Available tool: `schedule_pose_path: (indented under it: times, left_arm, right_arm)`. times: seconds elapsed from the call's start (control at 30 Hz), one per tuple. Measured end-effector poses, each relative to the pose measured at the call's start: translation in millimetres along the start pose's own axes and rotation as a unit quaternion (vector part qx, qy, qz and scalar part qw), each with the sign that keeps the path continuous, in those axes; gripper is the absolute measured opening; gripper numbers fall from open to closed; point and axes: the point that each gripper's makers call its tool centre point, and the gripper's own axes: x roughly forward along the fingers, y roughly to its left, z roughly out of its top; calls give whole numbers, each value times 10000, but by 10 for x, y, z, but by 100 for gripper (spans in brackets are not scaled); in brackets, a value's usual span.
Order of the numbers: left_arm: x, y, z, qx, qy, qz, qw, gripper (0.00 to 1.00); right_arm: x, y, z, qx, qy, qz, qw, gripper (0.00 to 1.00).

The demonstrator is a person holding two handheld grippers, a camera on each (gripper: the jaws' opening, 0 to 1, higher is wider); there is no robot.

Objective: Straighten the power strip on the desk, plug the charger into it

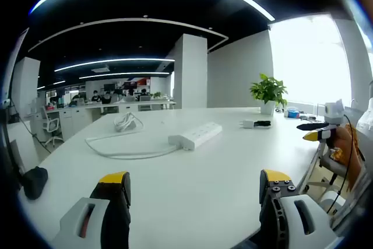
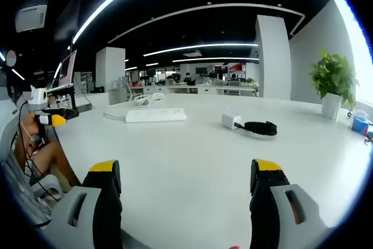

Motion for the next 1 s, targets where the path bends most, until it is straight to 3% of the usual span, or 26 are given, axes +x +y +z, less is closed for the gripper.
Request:
schedule_pose_path:
  times: [0.47,0.77,1.0]
  left_arm:
    - [18,-31,-36,16,60,-15,10000,93]
    - [79,-75,-36,117,94,-79,9999,94]
    - [146,-88,-12,-73,7,-152,9999,94]
  right_arm:
    - [-4,22,-40,11,40,20,10000,91]
    - [40,41,-8,78,-103,85,9999,91]
    - [88,-11,-9,35,-89,44,9999,91]
